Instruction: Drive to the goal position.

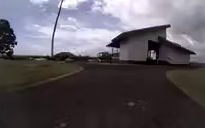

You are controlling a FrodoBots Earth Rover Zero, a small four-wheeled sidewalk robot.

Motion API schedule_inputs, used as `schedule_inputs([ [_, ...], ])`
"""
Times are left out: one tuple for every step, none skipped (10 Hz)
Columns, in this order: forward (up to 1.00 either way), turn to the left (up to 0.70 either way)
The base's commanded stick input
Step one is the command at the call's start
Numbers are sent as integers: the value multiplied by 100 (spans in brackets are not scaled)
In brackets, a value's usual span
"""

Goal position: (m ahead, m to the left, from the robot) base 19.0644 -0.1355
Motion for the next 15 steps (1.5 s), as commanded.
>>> schedule_inputs([
  [70, 0],
  [70, 1],
  [70, 1],
  [70, 1],
  [70, 1],
  [70, 1],
  [70, 1],
  [70, 1],
  [70, 1],
  [70, 1],
  [70, 1],
  [70, 1],
  [70, 1],
  [70, 1],
  [70, 1],
])
